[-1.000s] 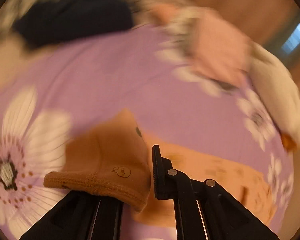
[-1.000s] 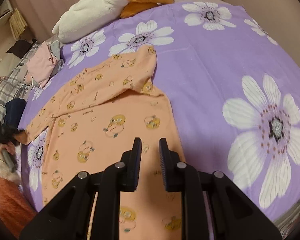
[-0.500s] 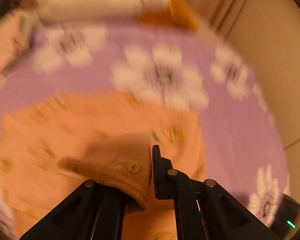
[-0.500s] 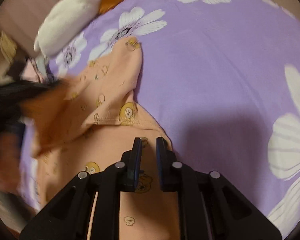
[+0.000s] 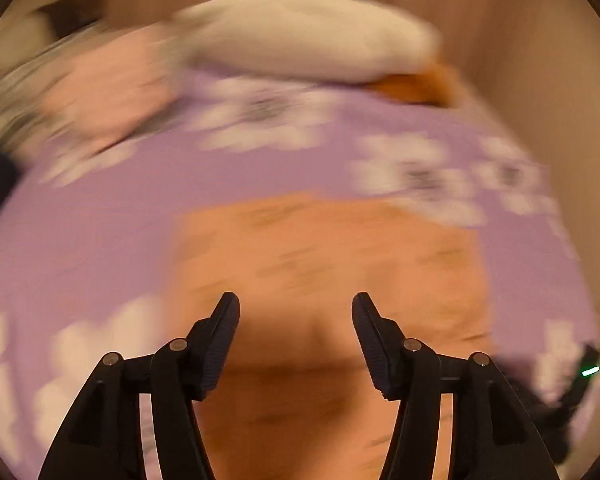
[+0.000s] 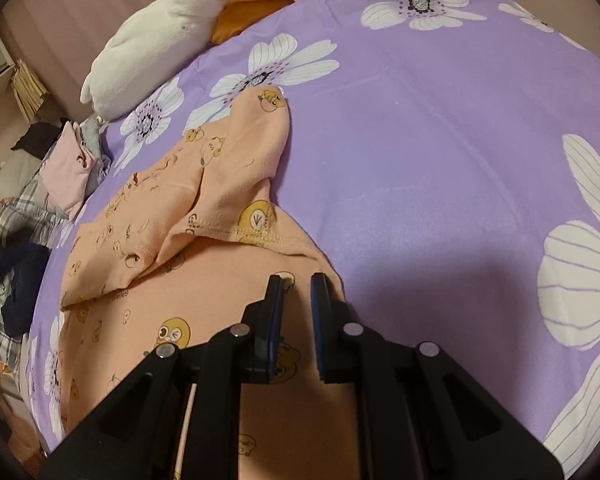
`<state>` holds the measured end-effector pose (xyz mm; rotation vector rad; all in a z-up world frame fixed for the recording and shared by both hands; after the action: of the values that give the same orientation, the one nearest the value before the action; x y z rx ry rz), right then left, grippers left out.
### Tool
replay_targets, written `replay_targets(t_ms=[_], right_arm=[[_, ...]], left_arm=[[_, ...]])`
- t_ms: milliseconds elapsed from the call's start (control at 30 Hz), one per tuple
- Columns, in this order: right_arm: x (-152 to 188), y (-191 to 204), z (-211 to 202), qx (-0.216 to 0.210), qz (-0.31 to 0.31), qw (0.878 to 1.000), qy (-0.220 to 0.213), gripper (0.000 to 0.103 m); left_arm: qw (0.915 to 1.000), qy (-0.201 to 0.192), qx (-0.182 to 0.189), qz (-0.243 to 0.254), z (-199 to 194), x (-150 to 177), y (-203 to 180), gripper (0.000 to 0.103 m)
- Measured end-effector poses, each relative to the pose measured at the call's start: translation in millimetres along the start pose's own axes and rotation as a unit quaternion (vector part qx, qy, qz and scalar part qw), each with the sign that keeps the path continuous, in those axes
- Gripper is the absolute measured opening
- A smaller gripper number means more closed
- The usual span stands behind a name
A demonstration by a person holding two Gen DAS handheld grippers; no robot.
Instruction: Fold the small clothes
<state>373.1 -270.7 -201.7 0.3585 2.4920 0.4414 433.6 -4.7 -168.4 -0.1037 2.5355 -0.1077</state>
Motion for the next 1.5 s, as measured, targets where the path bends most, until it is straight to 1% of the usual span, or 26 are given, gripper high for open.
replay_targets(t_ms=[67, 167, 233, 367, 400, 467, 500, 533, 567, 600, 633, 667, 700, 767, 800, 833, 867, 900, 933, 1033, 1100, 1167, 1233, 1300, 1367, 1500], right_arm=[[-1.5, -2.3, 0.8, -0.005, 0.010, 1.000, -0.002, 0.014], [-1.9, -6.7, 0.7, -0.017, 0.029, 0.999, -0.007, 0.014], [-1.9, -5.5, 0.9, -0.015, 0.030, 0.999, -0.008, 0.014], [-4.2, 8.6, -2.4, 0.030, 0.011, 0.999, 0.014, 0.016], [-9.5, 20.2, -5.3, 0.051, -0.007, 0.998, 0.035, 0.024], [-20.1, 47.4, -16.1, 0.063, -0.046, 0.996, 0.037, 0.026], [-26.9, 66.1, -25.1, 0.053, -0.071, 0.996, 0.021, 0.035], [-34.2, 91.2, -35.6, 0.034, -0.106, 0.994, -0.001, 0.057], [-38.7, 112.5, -41.8, 0.015, -0.140, 0.990, -0.017, 0.073], [-42.1, 141.3, -44.0, -0.006, -0.189, 0.981, -0.032, 0.101], [-42.2, 157.1, -41.4, -0.009, -0.219, 0.975, -0.040, 0.101], [-40.5, 175.4, -28.5, 0.011, -0.259, 0.965, -0.046, 0.101], [-38.6, 182.0, -15.6, 0.037, -0.279, 0.959, -0.037, 0.101], [-24.4, 187.8, 35.8, 0.103, -0.324, 0.940, 0.023, 0.087], [-14.5, 180.3, 67.9, 0.123, -0.330, 0.933, 0.081, 0.060], [-8.8, 175.4, 82.6, 0.125, -0.321, 0.932, 0.109, 0.056], [-13.6, 173.0, 78.6, 0.110, -0.296, 0.946, 0.075, 0.052], [-21.0, 172.3, 72.8, 0.101, -0.277, 0.954, 0.060, 0.024], [-31.4, 167.6, 66.2, 0.095, -0.250, 0.962, 0.057, 0.009], [-65.8, 156.0, 40.1, 0.039, -0.203, 0.978, 0.033, 0.009], [-83.4, 137.4, 24.0, 0.049, -0.166, 0.985, 0.005, 0.008], [-94.0, 112.1, 18.1, 0.041, -0.111, 0.993, 0.000, 0.007], [-92.7, 82.0, 21.8, 0.003, -0.043, 0.999, 0.024, 0.009], [-75.7, 53.2, 33.3, -0.001, 0.019, 0.998, 0.057, 0.011], [-59.4, 37.0, 33.6, 0.017, 0.041, 0.997, 0.060, 0.005], [-51.6, 45.8, 28.4, 0.025, 0.021, 0.999, 0.043, 0.006]], left_arm=[[0.9983, 0.052, -0.026, -0.003, 17.8, 24.5, 42.1, 0.054], [0.9933, 0.111, -0.002, -0.031, 52.9, 52.1, 76.3, 0.042], [0.9950, 0.090, 0.011, -0.043, 60.9, 52.9, 77.0, 0.042], [0.9964, 0.077, -0.028, -0.021, 71.5, 38.0, 60.0, 0.037], [0.9968, 0.070, -0.036, -0.012, 72.0, 38.5, 56.5, 0.035], [0.9970, 0.053, -0.056, 0.008, 78.1, 35.0, 49.5, 0.033], [0.9970, 0.047, -0.060, 0.011, 80.3, 34.5, 46.6, 0.032], [0.9975, 0.040, -0.058, 0.007, 75.0, 41.1, 55.2, 0.032], [0.9982, 0.032, -0.050, -0.002, 76.4, 43.0, 59.4, 0.032], [0.9987, 0.027, -0.042, -0.008, 76.6, 43.2, 63.0, 0.032], [0.9992, 0.023, -0.030, -0.013, 76.2, 44.4, 66.6, 0.032], [0.9994, 0.022, -0.021, -0.017, 79.6, 42.7, 65.0, 0.032], [0.9995, 0.022, -0.015, -0.020, 79.3, 42.6, 66.9, 0.032], [0.9995, 0.023, -0.011, -0.019, 80.0, 41.5, 66.9, 0.032], [0.9996, 0.022, -0.014, -0.013, 80.1, 41.6, 64.7, 0.032], [0.9996, 0.020, -0.017, -0.008, 82.2, 40.8, 61.1, 0.032], [0.9997, 0.015, -0.021, -0.003, 80.8, 42.2, 60.1, 0.032], [0.9996, 0.012, -0.024, -0.001, 79.8, 43.5, 59.4, 0.032], [0.9996, 0.009, -0.027, 0.000, 79.9, 43.9, 58.9, 0.032], [0.9992, 0.005, -0.040, 0.006, 79.8, 45.1, 56.2, 0.032], [0.9991, 0.003, -0.042, 0.002, 80.4, 45.0, 56.0, 0.032], [0.9991, 0.001, -0.043, -0.001, 80.4, 45.4, 56.4, 0.032], [0.9989, -0.002, -0.046, 0.003, 80.2, 45.9, 55.5, 0.032], [0.9986, -0.005, -0.052, 0.009, 79.9, 46.8, 54.2, 0.032], [0.9984, -0.005, -0.055, 0.012, 79.8, 47.0, 53.7, 0.032], [0.9985, -0.005, -0.054, 0.010, 79.5, 46.6, 54.3, 0.033]])
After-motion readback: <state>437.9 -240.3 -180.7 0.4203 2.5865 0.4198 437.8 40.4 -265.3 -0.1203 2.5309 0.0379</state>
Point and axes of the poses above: each gripper's, at about its wrist camera, not at the fingertips, and z roughly the way its jaws point, y to its left, x to its underside, the point moved 4 cm from there along z, roughly the way its jaws point, and after that the axes turned 1 degree about z, right-handed, at the moved point
